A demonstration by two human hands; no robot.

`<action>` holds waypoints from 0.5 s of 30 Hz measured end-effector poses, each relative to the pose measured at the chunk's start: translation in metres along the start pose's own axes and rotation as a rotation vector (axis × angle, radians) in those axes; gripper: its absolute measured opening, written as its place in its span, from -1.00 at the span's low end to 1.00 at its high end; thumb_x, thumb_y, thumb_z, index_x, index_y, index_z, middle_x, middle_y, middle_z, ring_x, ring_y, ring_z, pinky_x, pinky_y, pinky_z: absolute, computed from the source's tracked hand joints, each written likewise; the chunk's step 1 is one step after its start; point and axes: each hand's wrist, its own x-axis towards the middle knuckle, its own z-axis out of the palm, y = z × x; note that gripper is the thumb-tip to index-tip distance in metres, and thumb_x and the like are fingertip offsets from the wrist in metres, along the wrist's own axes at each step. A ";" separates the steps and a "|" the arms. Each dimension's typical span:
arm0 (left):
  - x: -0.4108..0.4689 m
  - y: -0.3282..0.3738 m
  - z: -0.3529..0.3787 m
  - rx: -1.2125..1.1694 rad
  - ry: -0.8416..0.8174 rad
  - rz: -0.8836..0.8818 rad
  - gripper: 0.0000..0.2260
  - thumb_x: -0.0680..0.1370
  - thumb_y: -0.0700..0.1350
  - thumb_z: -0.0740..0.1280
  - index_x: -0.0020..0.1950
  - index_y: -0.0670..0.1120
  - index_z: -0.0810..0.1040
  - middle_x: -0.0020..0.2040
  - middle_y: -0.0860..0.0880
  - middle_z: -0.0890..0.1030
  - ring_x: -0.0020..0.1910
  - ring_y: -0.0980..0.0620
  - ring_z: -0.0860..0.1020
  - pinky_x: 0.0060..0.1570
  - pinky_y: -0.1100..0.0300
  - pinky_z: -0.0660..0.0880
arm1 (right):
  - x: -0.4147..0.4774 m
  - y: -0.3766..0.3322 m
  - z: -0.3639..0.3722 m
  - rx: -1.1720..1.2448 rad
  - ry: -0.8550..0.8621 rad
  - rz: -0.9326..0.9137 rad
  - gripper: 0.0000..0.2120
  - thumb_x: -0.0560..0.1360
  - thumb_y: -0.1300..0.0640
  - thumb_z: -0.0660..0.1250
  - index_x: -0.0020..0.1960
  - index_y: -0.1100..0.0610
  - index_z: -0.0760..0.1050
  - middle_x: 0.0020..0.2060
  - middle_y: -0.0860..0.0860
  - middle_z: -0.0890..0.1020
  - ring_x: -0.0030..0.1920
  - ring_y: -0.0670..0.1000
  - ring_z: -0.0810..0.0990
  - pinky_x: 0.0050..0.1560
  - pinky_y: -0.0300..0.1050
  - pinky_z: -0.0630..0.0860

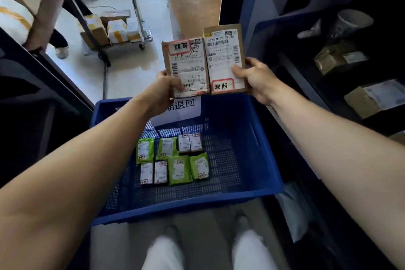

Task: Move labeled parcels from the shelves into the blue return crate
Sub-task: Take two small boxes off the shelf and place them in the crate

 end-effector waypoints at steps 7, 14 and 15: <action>0.056 -0.099 0.017 -0.089 -0.016 -0.113 -0.32 0.30 -0.43 0.19 0.42 -0.16 0.24 0.27 -0.22 0.55 0.12 -0.16 0.62 -0.12 0.15 0.61 | 0.048 0.099 -0.036 -0.005 0.008 0.103 -0.59 0.51 0.22 0.34 0.33 0.11 0.35 -0.06 0.01 0.65 -0.12 0.00 0.66 -0.23 -0.12 0.61; 0.126 -0.230 -0.001 -0.043 0.001 -0.200 -0.28 0.25 -0.39 0.26 0.42 -0.19 0.24 0.25 -0.23 0.56 0.13 -0.18 0.60 -0.21 0.19 0.60 | 0.101 0.237 -0.053 -0.097 0.030 0.219 -0.72 0.53 0.17 0.29 0.22 -0.02 0.40 0.03 0.01 0.65 -0.05 0.04 0.63 -0.07 0.01 0.52; 0.136 -0.250 -0.005 -0.051 0.008 -0.217 -0.29 0.26 -0.38 0.27 0.42 -0.17 0.24 0.24 -0.21 0.57 0.12 -0.16 0.61 -0.23 0.20 0.59 | 0.110 0.256 -0.054 -0.121 0.025 0.234 -0.69 0.54 0.16 0.28 0.25 -0.01 0.39 0.01 0.00 0.65 -0.07 0.04 0.62 -0.09 0.00 0.48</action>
